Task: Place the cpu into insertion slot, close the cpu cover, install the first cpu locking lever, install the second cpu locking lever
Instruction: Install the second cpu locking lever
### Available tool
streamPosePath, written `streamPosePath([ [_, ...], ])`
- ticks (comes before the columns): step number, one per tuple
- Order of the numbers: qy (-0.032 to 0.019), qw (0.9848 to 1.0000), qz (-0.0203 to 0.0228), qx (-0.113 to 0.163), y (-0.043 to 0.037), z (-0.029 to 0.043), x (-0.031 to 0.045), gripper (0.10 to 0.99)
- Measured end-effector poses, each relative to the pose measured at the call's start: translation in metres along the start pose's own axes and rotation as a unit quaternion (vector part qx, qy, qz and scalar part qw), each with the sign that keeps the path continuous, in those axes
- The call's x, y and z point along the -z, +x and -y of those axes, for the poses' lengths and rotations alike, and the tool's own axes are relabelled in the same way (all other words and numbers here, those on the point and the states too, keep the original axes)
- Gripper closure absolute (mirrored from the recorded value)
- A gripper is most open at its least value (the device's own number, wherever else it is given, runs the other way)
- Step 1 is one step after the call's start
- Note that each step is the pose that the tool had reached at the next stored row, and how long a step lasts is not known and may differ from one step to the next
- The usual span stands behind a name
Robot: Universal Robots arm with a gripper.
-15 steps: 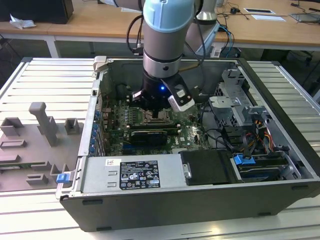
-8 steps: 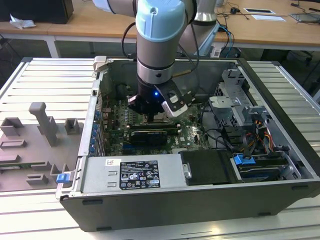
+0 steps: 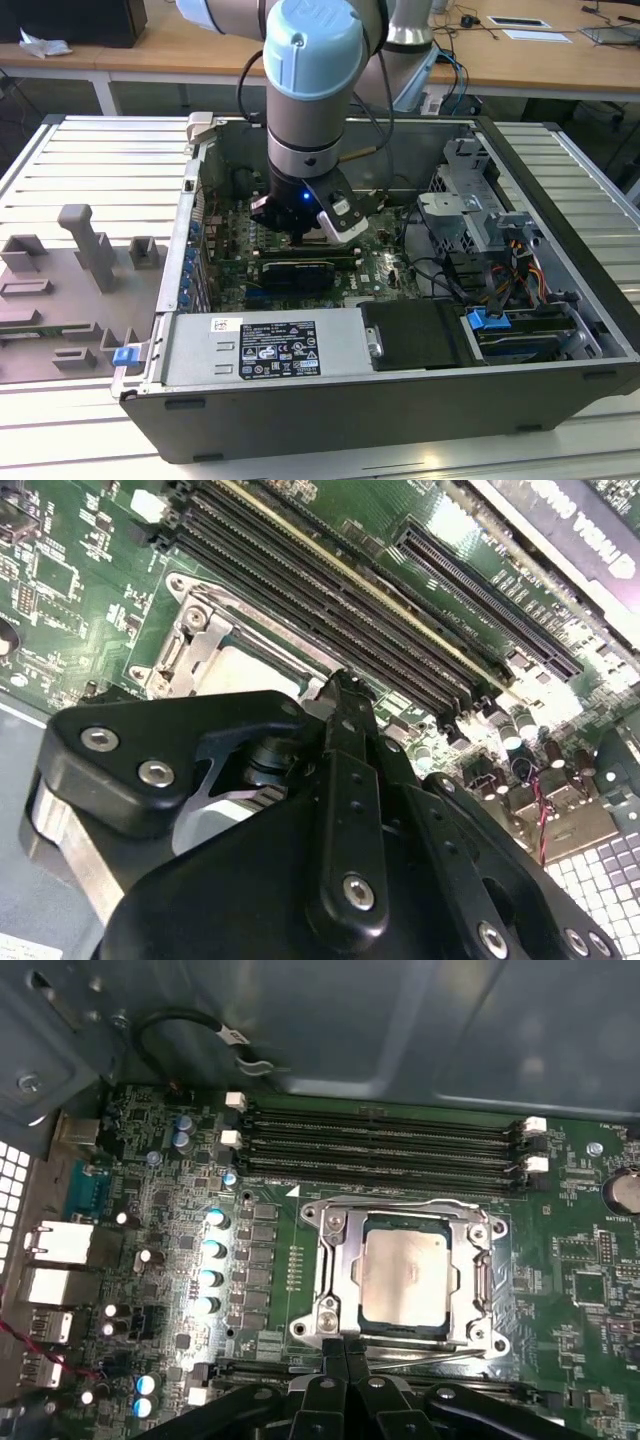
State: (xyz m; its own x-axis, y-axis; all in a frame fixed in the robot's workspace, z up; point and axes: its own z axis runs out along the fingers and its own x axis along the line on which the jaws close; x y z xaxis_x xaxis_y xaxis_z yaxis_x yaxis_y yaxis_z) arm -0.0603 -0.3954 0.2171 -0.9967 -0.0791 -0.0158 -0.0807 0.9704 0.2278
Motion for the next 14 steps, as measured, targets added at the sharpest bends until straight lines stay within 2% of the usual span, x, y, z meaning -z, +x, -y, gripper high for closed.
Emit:
streamPosePath([
  [2, -0.0033, 1.0000, 0.0003, 0.000, 0.0004, 0.0024, -0.0006, 0.980],
  [4, -0.0107, 0.9999, 0.0010, 0.000, 0.0014, 0.0043, -0.0004, 0.980],
  [7, -0.0271, 0.9996, 0.0024, 0.000, 0.0048, 0.0074, 0.0002, 0.980],
  [9, -0.0339, 0.9994, 0.0031, 0.000, 0.0063, 0.0108, 0.0001, 0.980],
  [10, -0.0428, 0.9991, 0.0041, 0.000, 0.0082, 0.0162, 0.0000, 0.980],
  [11, -0.0454, 0.9990, 0.0044, 0.000, 0.0090, 0.0172, -0.0010, 0.980],
  [14, -0.0490, 0.9988, 0.0048, 0.000, 0.0098, 0.0181, -0.0041, 0.980],
])
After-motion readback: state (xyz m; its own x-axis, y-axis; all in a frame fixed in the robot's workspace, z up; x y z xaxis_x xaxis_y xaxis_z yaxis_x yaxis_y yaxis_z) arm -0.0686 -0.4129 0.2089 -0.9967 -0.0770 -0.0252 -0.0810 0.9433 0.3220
